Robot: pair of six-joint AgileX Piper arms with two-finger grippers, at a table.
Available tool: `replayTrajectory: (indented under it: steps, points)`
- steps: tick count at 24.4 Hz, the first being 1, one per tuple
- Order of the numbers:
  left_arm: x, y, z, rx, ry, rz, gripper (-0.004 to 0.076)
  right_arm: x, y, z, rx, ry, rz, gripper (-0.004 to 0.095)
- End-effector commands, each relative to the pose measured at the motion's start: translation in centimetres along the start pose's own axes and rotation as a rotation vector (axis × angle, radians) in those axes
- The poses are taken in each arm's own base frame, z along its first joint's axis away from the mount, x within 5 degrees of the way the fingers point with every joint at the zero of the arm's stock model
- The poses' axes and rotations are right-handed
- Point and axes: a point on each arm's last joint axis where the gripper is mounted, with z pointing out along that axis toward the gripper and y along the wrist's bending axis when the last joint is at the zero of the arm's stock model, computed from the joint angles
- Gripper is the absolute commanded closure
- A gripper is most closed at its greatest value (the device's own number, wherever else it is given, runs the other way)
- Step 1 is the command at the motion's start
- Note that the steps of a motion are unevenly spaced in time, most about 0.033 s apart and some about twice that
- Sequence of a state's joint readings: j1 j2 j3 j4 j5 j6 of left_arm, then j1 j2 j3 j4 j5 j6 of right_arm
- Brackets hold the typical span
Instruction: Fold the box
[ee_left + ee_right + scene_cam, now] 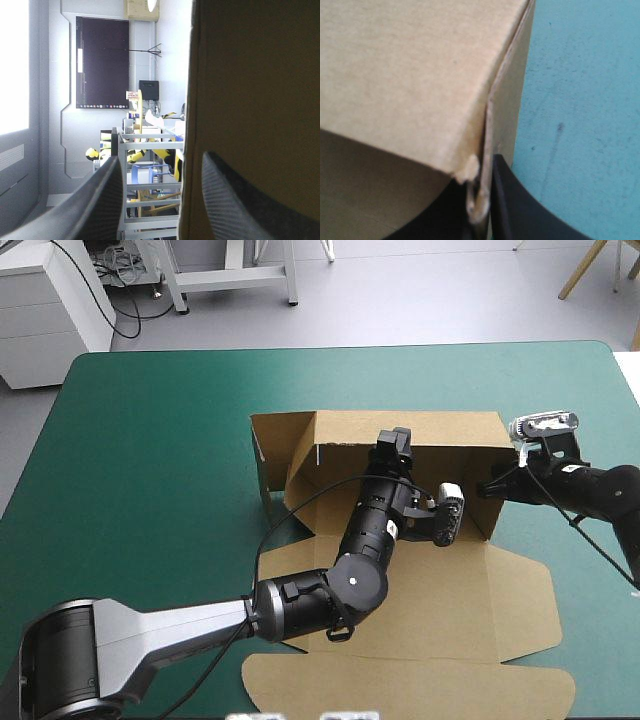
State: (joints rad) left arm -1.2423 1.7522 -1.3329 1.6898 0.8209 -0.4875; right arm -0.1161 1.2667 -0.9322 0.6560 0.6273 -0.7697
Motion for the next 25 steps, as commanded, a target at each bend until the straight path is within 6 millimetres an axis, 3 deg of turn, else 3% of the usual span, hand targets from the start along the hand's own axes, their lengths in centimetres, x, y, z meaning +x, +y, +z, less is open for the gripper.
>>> replayTrajectory:
  steps: [1, 2, 4, 5, 9, 13, 14, 17, 19, 25]
  points:
    - [-0.3, 5.5, -3.3, -0.197, -0.046, -0.026, 0.0427, -1.7, 0.1, -1.6, 0.030, -0.033, 0.039, 0.0907]
    - [-0.2, 6.2, -3.8, -0.208, -0.052, -0.037, 0.0469, -1.7, 0.1, -1.8, 0.027, -0.028, 0.044, 0.0907]
    - [0.8, 8.5, -5.1, -0.251, -0.057, -0.084, 0.0639, -2.1, 0.4, -2.2, -0.002, -0.006, 0.054, 0.0907]
    - [2.4, 10.1, -5.4, -0.282, -0.033, -0.111, 0.0729, -2.5, 0.7, -2.6, -0.025, 0.008, 0.068, 0.0907]
    - [6.8, 13.5, -5.3, -0.355, 0.053, -0.181, 0.0727, -3.3, 1.1, -3.6, -0.056, 0.040, 0.079, 0.0907]
    - [13.2, 16.7, -5.2, -0.433, 0.151, -0.386, 0.0727, -4.2, 1.0, -4.4, -0.042, 0.114, 0.098, 0.0907]
    - [15.2, 17.3, -5.1, -0.442, 0.188, -0.477, 0.0727, -4.4, 0.8, -4.0, -0.051, 0.155, 0.113, 0.0907]
    - [18.9, 17.5, -4.9, -0.411, 0.287, -0.662, 0.0727, -4.4, 0.4, -2.0, -0.100, 0.264, 0.130, 0.0907]
    - [22.9, 16.9, -4.5, -0.367, 0.423, -0.853, 0.0727, -4.7, 0.3, 0.5, -0.126, 0.331, 0.118, 0.0907]
    - [28.9, 15.3, -4.4, -0.205, 0.574, -1.179, 0.0727, -6.1, 1.5, 6.1, -0.070, 0.435, 0.078, 0.0907]
